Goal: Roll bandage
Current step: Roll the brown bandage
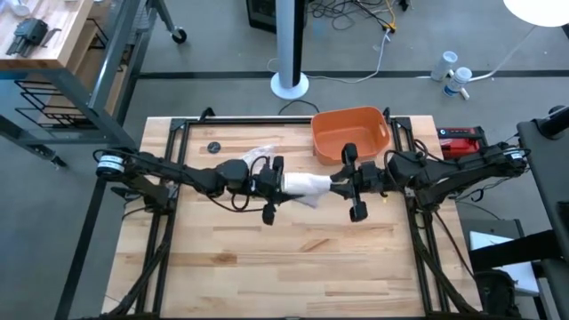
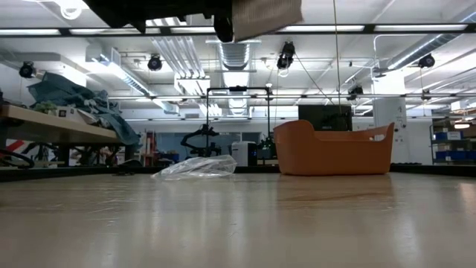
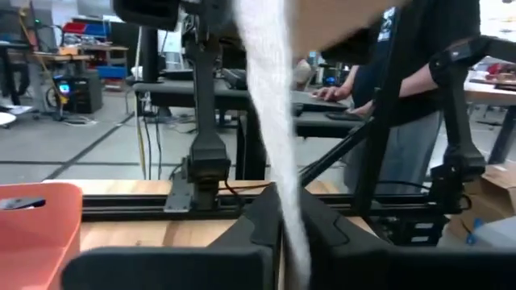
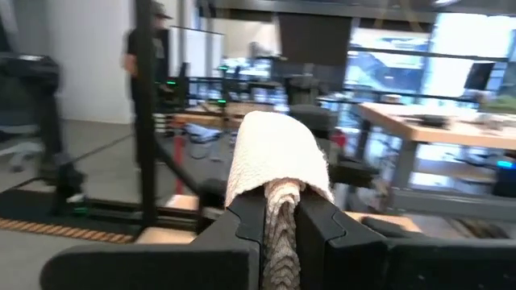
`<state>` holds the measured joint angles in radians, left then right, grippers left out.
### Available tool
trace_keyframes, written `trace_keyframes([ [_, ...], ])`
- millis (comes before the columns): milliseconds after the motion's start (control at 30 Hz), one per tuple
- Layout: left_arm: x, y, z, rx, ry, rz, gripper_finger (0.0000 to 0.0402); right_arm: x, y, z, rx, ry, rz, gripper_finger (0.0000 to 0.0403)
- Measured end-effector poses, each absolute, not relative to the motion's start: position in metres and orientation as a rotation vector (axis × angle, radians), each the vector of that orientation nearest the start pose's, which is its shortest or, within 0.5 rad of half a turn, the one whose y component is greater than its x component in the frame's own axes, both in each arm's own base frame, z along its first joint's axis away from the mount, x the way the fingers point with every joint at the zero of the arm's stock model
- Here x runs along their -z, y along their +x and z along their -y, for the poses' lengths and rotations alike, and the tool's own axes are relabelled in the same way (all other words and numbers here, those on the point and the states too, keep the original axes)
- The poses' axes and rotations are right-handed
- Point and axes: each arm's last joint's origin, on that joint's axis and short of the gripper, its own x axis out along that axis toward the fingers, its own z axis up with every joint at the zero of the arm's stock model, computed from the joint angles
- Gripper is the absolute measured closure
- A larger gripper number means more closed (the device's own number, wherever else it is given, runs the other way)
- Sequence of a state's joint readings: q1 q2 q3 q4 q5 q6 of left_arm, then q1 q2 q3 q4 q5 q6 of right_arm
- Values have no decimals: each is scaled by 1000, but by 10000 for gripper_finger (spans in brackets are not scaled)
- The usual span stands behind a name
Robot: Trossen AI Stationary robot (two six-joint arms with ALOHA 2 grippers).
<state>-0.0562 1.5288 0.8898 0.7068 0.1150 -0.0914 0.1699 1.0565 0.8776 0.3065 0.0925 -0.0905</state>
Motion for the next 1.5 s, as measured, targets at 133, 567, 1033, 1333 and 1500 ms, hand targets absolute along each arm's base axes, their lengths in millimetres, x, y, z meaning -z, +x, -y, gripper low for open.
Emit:
trace_keyframes([
  [133,-277,336,31,217,-90,68,399,-358,236,-36,-23,-92,102,379],
  [567,-293,332,36,321,-98,223,401,-344,240,-37,-13,-101,-21,379],
  [1033,-313,335,34,314,-92,291,401,-343,241,-38,-31,-90,-29,379],
  [1333,-313,336,32,258,-100,285,401,-342,242,-38,-41,-80,-37,379],
  [1500,-315,336,31,234,-108,290,401,-340,243,-38,-42,-76,-43,379],
])
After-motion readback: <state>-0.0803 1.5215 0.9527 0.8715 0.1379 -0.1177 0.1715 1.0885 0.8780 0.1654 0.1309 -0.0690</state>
